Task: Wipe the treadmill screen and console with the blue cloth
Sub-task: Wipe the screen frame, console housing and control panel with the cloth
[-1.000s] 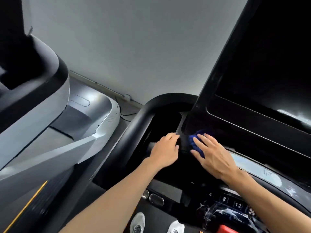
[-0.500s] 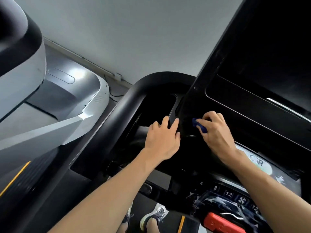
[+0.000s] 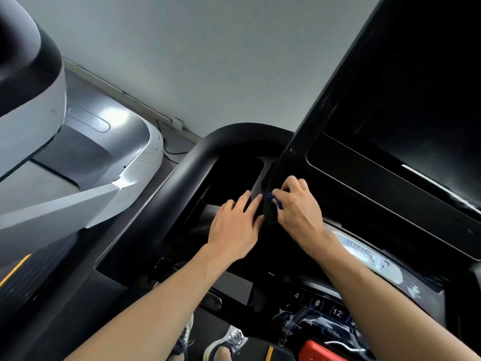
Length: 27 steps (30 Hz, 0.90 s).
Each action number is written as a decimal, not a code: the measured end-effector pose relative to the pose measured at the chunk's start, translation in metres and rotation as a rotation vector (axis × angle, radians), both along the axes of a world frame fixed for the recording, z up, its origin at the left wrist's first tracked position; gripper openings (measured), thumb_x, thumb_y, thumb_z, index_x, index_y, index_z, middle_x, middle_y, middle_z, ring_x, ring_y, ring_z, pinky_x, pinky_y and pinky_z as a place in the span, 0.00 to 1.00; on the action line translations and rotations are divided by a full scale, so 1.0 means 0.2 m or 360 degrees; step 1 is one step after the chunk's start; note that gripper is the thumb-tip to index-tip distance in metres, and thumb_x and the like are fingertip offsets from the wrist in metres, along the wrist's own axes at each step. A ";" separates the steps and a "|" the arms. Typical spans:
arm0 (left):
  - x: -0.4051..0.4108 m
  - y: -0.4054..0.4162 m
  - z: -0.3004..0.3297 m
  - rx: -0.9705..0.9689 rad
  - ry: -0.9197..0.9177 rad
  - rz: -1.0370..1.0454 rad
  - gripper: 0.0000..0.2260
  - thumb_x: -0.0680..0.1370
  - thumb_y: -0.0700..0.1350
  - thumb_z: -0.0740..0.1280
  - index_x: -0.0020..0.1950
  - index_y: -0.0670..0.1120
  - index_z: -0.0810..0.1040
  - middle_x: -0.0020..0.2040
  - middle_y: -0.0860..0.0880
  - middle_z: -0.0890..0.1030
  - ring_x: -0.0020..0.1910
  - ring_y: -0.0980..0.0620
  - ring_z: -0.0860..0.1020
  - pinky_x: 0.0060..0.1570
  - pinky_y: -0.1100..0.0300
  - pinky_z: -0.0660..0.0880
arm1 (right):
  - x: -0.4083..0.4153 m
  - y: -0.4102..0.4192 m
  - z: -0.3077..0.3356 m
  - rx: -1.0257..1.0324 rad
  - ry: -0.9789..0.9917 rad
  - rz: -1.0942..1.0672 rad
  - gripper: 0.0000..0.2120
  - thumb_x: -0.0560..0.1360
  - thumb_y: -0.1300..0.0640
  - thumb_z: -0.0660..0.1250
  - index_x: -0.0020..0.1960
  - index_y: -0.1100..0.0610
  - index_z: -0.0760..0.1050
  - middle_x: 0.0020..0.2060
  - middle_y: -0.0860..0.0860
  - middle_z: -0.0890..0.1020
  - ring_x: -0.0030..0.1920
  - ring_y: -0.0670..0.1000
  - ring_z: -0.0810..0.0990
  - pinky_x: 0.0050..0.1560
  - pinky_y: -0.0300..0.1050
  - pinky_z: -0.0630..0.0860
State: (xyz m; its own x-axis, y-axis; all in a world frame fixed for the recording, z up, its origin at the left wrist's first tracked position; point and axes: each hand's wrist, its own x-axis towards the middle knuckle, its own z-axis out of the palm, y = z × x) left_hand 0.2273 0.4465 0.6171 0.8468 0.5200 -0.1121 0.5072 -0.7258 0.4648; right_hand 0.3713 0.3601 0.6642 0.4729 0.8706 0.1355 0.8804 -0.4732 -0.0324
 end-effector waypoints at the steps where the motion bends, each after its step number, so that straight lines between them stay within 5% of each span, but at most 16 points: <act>1: 0.00 0.00 0.00 -0.0016 0.0006 0.0008 0.27 0.85 0.61 0.49 0.83 0.55 0.52 0.83 0.52 0.57 0.73 0.45 0.66 0.74 0.51 0.64 | -0.03 0.05 -0.01 -0.0010 0.0011 0.0012 0.04 0.76 0.59 0.71 0.42 0.57 0.82 0.46 0.53 0.74 0.45 0.54 0.73 0.33 0.44 0.71; 10: -0.01 0.01 0.00 -0.0089 -0.0029 0.0041 0.29 0.85 0.61 0.52 0.83 0.50 0.53 0.83 0.54 0.55 0.75 0.49 0.64 0.75 0.55 0.60 | -0.01 -0.05 0.06 -0.0277 0.0148 -0.0197 0.14 0.79 0.46 0.65 0.55 0.55 0.80 0.50 0.53 0.75 0.52 0.53 0.73 0.50 0.45 0.76; 16: -0.02 0.02 0.04 -0.0148 0.0006 0.0001 0.29 0.85 0.60 0.52 0.83 0.49 0.52 0.83 0.53 0.54 0.74 0.48 0.65 0.75 0.54 0.61 | 0.02 -0.01 0.16 -0.0479 0.0344 -0.0320 0.11 0.72 0.51 0.69 0.49 0.58 0.82 0.50 0.54 0.74 0.54 0.55 0.74 0.49 0.45 0.75; 19: -0.02 0.04 0.04 -0.0197 0.0022 -0.0023 0.30 0.85 0.60 0.52 0.84 0.50 0.51 0.83 0.54 0.53 0.76 0.46 0.63 0.77 0.53 0.58 | 0.03 0.06 0.18 -0.0270 0.0475 -0.0248 0.09 0.73 0.54 0.69 0.51 0.56 0.83 0.50 0.52 0.75 0.50 0.53 0.77 0.45 0.42 0.72; 22: -0.03 0.05 0.03 -0.0159 0.0040 -0.0051 0.30 0.85 0.60 0.51 0.84 0.49 0.51 0.84 0.52 0.53 0.75 0.46 0.64 0.76 0.53 0.58 | -0.01 0.11 0.12 -0.0245 0.0385 -0.0052 0.12 0.77 0.55 0.67 0.59 0.57 0.80 0.53 0.53 0.77 0.54 0.54 0.76 0.53 0.46 0.75; 27: -0.04 0.04 0.05 -0.0176 -0.0004 -0.0052 0.29 0.85 0.60 0.52 0.83 0.49 0.53 0.83 0.52 0.54 0.76 0.49 0.64 0.76 0.55 0.60 | 0.01 -0.01 0.05 -0.0256 0.0169 0.0020 0.10 0.79 0.54 0.66 0.54 0.60 0.79 0.51 0.55 0.77 0.52 0.56 0.76 0.55 0.49 0.76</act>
State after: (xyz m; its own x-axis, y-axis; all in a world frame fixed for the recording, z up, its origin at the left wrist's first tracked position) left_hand 0.2189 0.4542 0.6268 0.8633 0.4769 -0.1649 0.4829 -0.6861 0.5442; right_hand 0.3733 0.3580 0.6735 0.4661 0.8830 -0.0560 0.8819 -0.4687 -0.0502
